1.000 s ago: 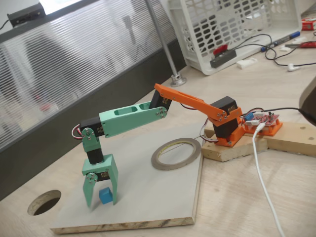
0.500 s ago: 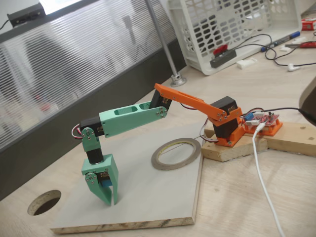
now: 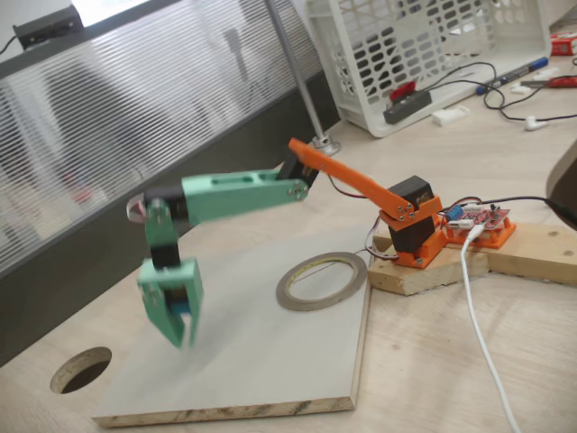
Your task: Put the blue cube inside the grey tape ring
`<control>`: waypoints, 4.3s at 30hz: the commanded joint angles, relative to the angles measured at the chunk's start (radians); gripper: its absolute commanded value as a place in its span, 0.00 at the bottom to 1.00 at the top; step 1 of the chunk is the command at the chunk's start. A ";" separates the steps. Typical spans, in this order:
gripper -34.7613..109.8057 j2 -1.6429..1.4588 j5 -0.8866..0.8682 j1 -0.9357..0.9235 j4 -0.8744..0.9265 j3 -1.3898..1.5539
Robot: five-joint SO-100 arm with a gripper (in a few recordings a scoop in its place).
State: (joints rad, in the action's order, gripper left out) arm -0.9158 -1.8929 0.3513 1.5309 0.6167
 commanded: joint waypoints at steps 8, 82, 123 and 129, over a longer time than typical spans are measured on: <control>0.23 -0.558 -0.011 -0.092 -0.008 0.586; 0.46 -1.124 -0.014 -0.581 -0.161 1.634; 0.67 -0.991 -0.011 -0.583 0.480 1.101; 0.62 -0.991 -0.002 -0.583 0.479 1.100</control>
State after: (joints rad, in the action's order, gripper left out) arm -1.8991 -1.8883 -0.2209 1.9896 1.7395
